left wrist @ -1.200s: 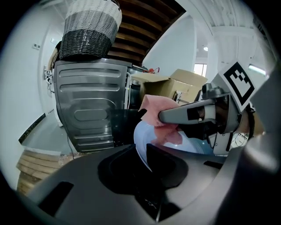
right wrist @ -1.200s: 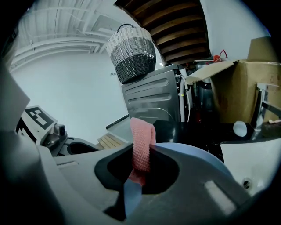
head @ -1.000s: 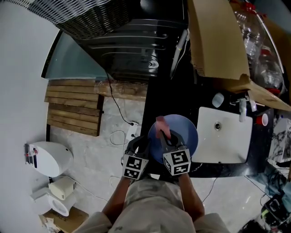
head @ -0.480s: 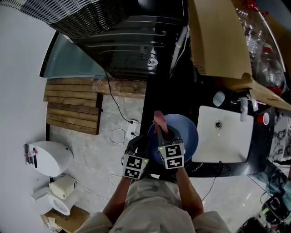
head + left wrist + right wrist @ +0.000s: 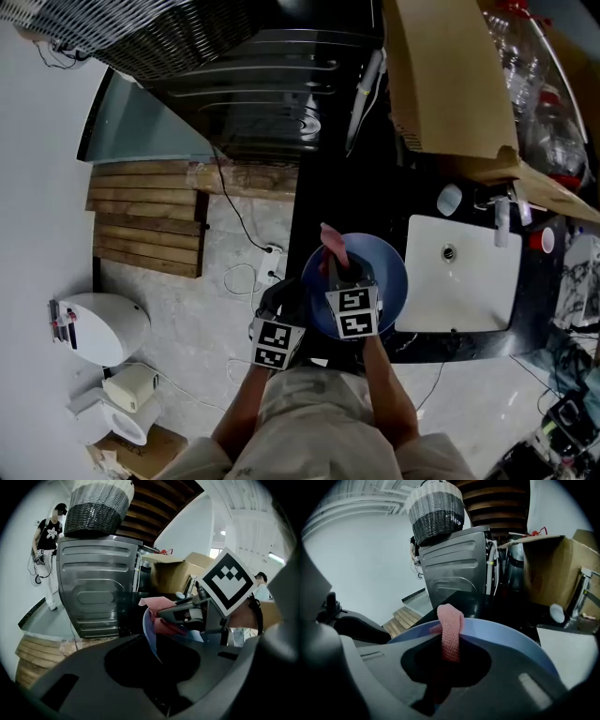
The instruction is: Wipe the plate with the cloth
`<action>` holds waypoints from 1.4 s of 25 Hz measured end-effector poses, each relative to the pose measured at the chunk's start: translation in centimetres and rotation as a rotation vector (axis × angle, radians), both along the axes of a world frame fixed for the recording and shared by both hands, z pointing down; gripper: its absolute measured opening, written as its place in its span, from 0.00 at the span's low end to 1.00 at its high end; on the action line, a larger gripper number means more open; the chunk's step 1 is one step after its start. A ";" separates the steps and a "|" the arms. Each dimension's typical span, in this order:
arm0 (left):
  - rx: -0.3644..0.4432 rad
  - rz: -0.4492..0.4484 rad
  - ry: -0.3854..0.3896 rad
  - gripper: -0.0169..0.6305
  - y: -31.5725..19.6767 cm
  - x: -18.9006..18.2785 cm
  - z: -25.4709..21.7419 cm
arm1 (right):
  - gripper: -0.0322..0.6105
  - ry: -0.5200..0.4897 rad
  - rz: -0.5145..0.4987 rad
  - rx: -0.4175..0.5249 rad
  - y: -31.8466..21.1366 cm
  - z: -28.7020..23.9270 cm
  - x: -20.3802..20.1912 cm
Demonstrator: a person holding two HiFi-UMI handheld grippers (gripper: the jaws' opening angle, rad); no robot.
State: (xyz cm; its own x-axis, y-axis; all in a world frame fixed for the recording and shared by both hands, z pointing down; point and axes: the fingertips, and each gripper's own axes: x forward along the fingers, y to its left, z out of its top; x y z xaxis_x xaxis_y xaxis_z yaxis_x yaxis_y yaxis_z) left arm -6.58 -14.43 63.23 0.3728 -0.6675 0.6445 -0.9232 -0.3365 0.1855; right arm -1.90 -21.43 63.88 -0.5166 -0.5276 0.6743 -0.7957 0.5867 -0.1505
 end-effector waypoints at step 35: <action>-0.014 -0.001 -0.005 0.14 0.7 -0.2 0.5 | 0.09 0.279 0.211 0.029 -1.3 0.4 9.7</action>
State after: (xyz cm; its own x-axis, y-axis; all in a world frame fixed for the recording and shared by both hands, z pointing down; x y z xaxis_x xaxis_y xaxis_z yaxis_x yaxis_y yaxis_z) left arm -6.76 -13.69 63.70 0.3692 -0.6589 0.6554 -0.9244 -0.3331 0.1858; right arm 7.84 -22.70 64.32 -0.1919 -0.6238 0.7577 -0.9078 0.4062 0.1044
